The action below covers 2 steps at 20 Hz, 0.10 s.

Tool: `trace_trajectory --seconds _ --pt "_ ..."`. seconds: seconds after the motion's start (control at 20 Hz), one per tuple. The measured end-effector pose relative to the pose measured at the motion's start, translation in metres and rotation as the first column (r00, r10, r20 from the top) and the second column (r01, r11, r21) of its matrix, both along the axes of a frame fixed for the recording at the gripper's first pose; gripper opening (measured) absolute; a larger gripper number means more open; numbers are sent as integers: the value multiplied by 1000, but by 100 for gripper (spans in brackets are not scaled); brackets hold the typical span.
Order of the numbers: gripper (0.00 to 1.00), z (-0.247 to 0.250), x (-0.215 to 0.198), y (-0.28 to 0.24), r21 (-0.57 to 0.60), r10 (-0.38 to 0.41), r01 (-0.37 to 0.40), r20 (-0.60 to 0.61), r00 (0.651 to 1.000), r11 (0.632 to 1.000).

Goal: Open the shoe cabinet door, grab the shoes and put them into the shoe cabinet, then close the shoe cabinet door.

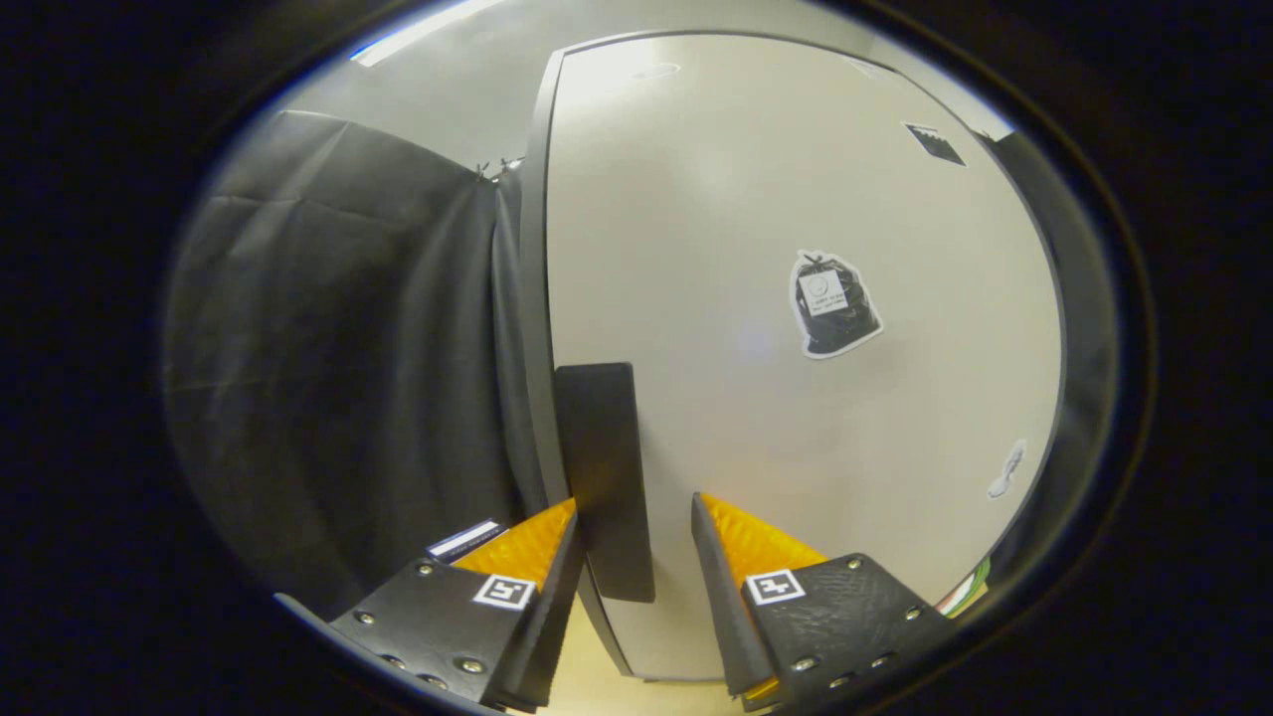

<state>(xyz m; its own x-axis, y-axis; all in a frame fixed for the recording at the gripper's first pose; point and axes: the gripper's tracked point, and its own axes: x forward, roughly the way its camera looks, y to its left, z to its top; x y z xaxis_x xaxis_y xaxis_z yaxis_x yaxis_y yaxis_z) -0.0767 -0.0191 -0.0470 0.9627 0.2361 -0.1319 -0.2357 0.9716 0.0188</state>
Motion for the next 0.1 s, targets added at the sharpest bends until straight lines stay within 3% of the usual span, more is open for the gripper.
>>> trace_trajectory --seconds 0.1 --pt "63 0 -1 0 -2 -5 5 0 1000 1000"
